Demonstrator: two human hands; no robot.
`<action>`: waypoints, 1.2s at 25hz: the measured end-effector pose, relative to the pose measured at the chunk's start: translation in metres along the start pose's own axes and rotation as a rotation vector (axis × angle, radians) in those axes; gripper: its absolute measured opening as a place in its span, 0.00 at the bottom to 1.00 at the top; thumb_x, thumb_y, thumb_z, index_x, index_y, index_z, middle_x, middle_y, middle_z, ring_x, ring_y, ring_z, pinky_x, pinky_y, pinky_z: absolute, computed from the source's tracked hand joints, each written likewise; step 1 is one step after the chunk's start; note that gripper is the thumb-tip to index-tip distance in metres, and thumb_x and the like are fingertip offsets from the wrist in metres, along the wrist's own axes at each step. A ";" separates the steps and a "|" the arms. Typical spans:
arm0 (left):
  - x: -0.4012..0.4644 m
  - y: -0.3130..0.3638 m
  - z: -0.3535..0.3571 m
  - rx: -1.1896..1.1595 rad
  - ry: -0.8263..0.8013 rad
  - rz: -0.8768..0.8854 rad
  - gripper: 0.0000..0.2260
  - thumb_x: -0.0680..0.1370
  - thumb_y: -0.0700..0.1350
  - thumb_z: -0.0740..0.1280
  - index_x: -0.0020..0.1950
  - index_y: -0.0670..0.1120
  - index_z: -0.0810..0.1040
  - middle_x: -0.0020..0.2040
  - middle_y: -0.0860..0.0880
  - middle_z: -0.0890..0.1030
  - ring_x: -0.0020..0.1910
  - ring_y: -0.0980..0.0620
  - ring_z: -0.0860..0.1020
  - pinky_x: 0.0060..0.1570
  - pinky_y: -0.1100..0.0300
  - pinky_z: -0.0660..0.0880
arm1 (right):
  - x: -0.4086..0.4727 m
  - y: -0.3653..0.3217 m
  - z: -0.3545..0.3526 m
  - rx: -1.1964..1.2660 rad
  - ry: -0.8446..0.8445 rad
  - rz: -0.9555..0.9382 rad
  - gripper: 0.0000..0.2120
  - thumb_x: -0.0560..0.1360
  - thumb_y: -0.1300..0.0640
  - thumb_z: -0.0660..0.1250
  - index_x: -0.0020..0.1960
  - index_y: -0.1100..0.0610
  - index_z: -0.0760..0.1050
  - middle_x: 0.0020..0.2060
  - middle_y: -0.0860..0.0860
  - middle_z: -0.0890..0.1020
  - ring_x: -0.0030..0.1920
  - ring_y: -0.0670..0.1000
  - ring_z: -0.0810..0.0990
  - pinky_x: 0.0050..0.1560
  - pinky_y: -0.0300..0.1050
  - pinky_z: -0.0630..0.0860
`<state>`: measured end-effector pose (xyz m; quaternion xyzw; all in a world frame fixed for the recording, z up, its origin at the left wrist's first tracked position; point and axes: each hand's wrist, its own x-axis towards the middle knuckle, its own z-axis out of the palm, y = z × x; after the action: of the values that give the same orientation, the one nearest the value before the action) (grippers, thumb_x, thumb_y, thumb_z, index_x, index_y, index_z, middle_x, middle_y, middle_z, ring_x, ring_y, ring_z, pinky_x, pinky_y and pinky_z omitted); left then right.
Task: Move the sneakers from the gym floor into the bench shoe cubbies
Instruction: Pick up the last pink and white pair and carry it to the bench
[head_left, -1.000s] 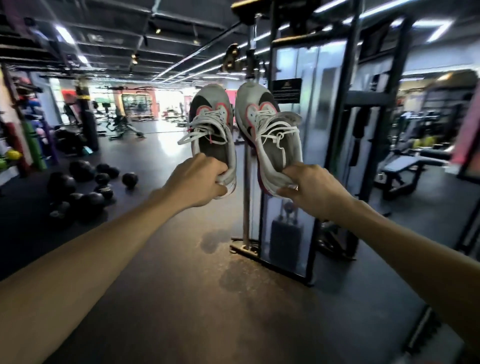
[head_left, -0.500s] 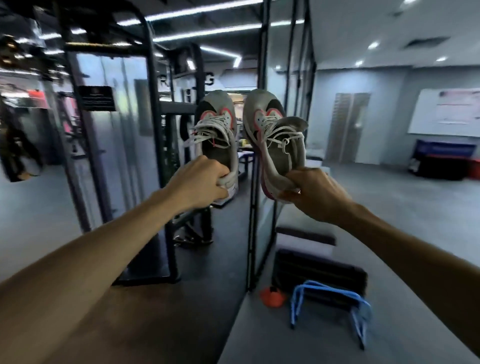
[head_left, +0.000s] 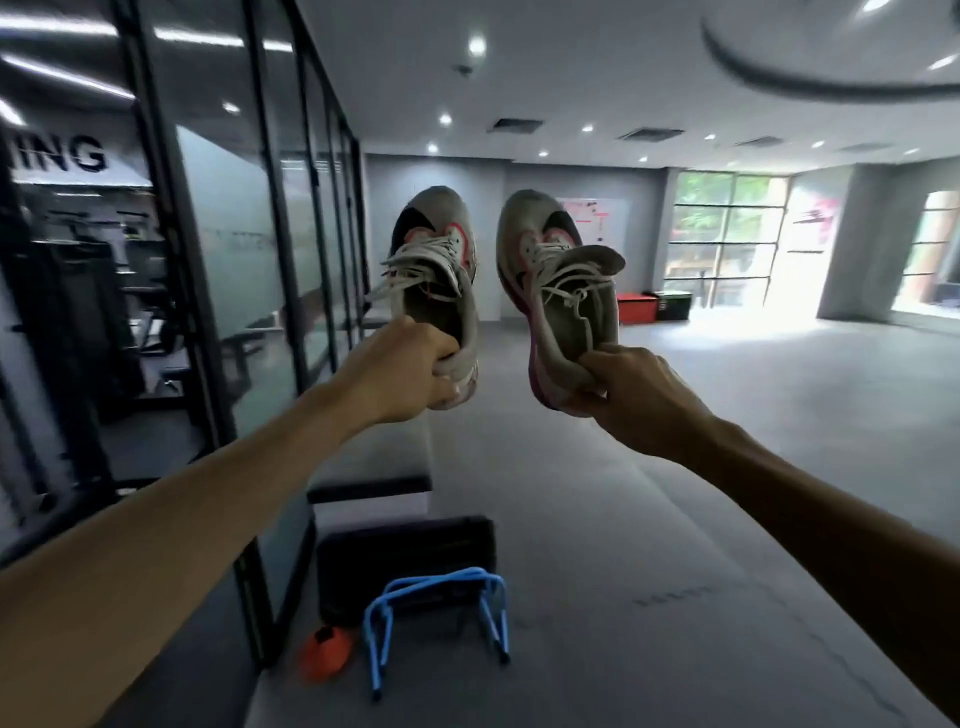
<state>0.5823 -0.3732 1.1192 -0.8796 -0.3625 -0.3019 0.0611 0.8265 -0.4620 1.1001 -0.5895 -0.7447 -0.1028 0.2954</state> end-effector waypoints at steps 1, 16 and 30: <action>0.021 0.006 0.018 -0.028 -0.006 0.015 0.19 0.67 0.44 0.73 0.26 0.48 0.64 0.25 0.53 0.68 0.27 0.51 0.68 0.31 0.57 0.67 | 0.001 0.022 -0.004 -0.032 0.009 0.030 0.15 0.73 0.56 0.67 0.33 0.45 0.65 0.34 0.43 0.71 0.32 0.48 0.72 0.31 0.38 0.62; 0.367 0.084 0.269 -0.191 -0.053 0.321 0.17 0.74 0.47 0.70 0.31 0.40 0.68 0.28 0.43 0.74 0.28 0.45 0.71 0.29 0.55 0.68 | 0.093 0.369 -0.025 -0.241 0.120 0.224 0.03 0.72 0.61 0.65 0.40 0.59 0.73 0.37 0.51 0.75 0.35 0.57 0.75 0.35 0.50 0.72; 0.681 0.113 0.475 -0.128 -0.033 0.205 0.14 0.69 0.44 0.72 0.30 0.44 0.69 0.28 0.49 0.72 0.29 0.51 0.69 0.31 0.57 0.66 | 0.271 0.737 -0.013 -0.225 0.152 0.141 0.05 0.70 0.62 0.64 0.36 0.60 0.72 0.33 0.53 0.74 0.32 0.59 0.72 0.33 0.54 0.72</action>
<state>1.2682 0.1085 1.1389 -0.9190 -0.2515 -0.3021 0.0296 1.4871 -0.0372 1.1188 -0.6603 -0.6606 -0.2090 0.2897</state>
